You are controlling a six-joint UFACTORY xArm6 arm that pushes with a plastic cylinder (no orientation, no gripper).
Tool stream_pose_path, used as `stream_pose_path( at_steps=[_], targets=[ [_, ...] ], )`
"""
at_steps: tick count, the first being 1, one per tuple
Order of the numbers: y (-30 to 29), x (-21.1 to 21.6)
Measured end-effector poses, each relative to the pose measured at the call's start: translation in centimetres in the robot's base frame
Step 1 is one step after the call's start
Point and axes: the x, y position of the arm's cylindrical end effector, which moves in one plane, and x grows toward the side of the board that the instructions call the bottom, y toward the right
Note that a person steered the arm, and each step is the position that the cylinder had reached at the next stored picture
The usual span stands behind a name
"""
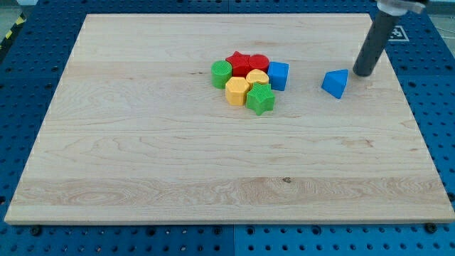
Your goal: Place the blue triangle to the right of the green star
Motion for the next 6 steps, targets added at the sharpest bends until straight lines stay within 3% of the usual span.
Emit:
stream_pose_path(
  at_steps=[1, 4, 6],
  targets=[
    [-0.3, 2.4],
    [-3.5, 4.0],
    [-4.5, 0.2]
  ],
)
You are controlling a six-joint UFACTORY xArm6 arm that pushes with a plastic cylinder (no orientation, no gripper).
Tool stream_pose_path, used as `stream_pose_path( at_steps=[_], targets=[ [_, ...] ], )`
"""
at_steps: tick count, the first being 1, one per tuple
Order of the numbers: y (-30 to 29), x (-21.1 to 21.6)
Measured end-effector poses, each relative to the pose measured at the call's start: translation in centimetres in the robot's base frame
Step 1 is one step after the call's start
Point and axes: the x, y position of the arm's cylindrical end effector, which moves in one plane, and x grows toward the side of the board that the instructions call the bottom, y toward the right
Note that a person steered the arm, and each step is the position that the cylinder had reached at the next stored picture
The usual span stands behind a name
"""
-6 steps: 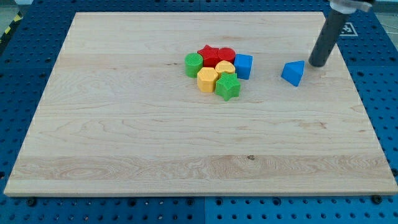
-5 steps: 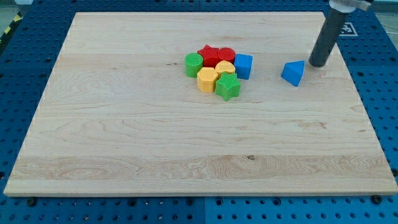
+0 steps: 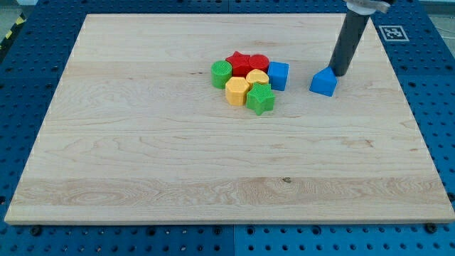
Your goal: Place the blue triangle to the right of the green star
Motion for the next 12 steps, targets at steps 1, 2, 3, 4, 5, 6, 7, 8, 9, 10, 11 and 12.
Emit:
stream_pose_path(
  at_steps=[1, 2, 3, 4, 5, 6, 7, 8, 9, 10, 11, 12],
  targets=[
    [-1.6, 0.2],
    [-1.7, 1.5],
    [-1.7, 1.5],
    [-1.7, 1.6],
    [-1.7, 1.6],
    [-1.7, 2.6],
    [-1.7, 2.6],
    [-1.7, 3.2],
    [-1.7, 4.2],
    [-1.6, 4.2],
    [-0.5, 4.2],
    [0.8, 4.2]
  ],
)
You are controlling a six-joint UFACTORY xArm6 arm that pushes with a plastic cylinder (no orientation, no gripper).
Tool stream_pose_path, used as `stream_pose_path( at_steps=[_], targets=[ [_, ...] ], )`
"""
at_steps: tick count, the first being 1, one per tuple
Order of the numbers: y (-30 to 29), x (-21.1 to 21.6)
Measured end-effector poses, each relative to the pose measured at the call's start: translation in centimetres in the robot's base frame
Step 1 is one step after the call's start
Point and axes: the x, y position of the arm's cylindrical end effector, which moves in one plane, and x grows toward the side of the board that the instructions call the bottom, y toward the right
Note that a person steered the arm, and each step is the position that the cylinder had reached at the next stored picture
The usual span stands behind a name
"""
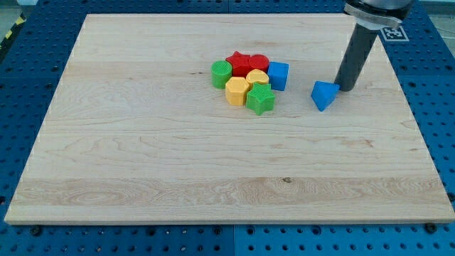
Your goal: Place the blue triangle to the right of the green star
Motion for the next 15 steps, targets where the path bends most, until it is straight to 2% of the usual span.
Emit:
stream_pose_path(
  at_steps=[3, 5, 7, 8, 10, 11, 15],
  targets=[
    [-0.3, 4.8],
    [-2.0, 4.8],
    [0.5, 3.5],
    [-2.1, 3.1],
    [-2.4, 2.9],
    [-1.2, 0.2],
    [-3.5, -0.1]
  ],
)
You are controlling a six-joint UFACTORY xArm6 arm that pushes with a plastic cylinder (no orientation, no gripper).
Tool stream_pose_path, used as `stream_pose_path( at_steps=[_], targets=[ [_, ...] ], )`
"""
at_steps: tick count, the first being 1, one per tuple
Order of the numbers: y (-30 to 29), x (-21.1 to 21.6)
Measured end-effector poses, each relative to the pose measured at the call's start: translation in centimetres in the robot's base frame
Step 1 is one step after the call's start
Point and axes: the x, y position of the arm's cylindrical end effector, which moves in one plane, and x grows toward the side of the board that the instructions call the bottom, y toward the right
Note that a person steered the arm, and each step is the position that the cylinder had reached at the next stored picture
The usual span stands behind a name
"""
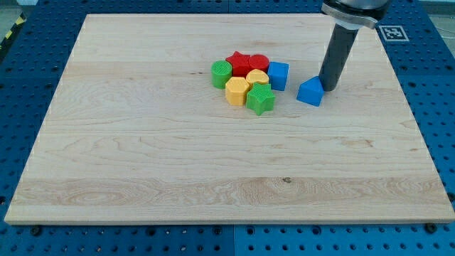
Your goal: Place the blue triangle to the right of the green star
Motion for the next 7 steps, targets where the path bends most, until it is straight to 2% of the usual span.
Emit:
stream_pose_path(
  at_steps=[3, 5, 7],
  targets=[
    [-3.1, 1.5],
    [0.0, 2.6],
    [0.2, 4.0]
  ],
)
